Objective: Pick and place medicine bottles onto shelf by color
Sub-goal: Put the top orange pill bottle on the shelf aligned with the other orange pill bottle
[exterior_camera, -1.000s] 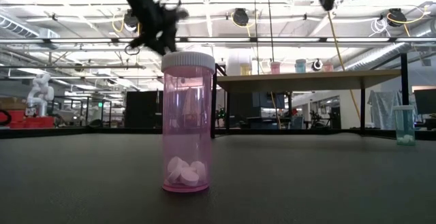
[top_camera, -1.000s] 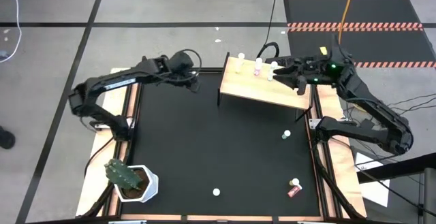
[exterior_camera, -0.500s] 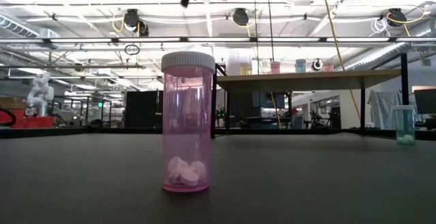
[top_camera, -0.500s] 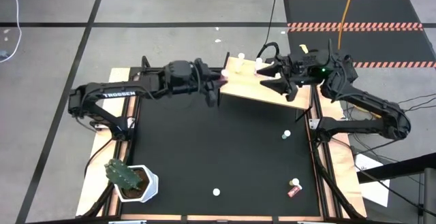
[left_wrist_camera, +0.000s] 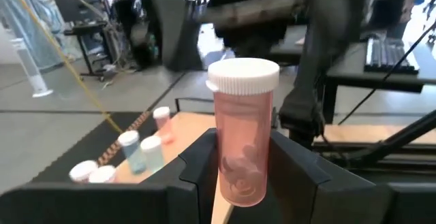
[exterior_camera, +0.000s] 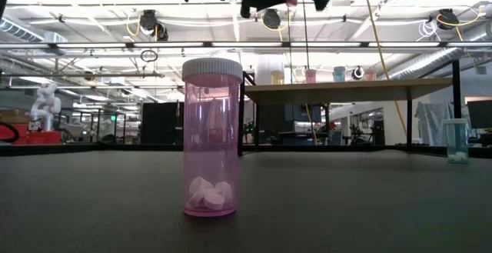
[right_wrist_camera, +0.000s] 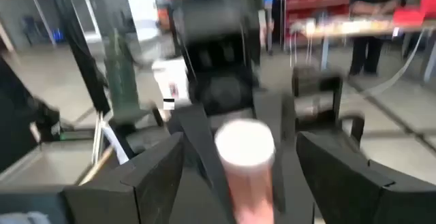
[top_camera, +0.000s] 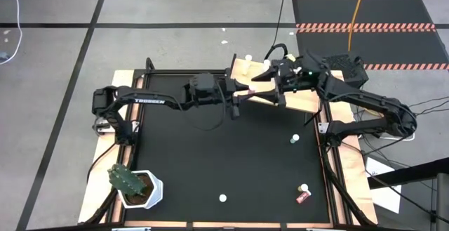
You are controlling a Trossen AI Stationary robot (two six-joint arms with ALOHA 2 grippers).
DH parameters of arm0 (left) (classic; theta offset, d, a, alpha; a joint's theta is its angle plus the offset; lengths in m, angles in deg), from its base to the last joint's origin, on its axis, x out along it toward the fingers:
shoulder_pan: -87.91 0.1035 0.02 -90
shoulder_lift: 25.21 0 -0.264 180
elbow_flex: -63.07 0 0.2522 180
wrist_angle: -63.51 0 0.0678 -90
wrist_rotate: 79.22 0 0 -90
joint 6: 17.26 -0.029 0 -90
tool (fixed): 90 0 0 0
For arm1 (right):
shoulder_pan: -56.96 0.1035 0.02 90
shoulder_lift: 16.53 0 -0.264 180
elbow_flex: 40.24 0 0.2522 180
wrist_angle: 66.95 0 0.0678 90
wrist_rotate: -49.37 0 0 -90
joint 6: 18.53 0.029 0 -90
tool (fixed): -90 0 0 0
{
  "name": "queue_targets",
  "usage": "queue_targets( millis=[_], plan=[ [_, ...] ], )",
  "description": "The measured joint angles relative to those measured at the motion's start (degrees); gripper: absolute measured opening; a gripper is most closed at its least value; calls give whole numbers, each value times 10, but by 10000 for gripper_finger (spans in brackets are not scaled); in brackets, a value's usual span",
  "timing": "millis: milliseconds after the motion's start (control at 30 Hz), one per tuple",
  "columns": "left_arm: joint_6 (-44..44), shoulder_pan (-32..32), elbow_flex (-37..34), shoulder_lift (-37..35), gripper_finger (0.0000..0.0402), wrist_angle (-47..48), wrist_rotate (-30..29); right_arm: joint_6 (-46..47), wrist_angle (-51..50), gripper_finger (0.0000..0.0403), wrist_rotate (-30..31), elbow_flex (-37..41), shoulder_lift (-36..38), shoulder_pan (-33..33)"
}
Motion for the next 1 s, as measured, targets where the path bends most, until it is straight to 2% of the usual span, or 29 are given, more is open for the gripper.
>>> queue_targets(
  millis=[167,300,1000],
  plan=[
    [4,-7,0,13,117,-1,1,-18,-48,279,-1,0,-20,0],
    [6,-9,0,11,117,22,1,-17,-41,271,0,0,-23,0],
    [18,-8,0,11,118,36,1,-31,-47,156,-3,0,-19,0]
  ],
)
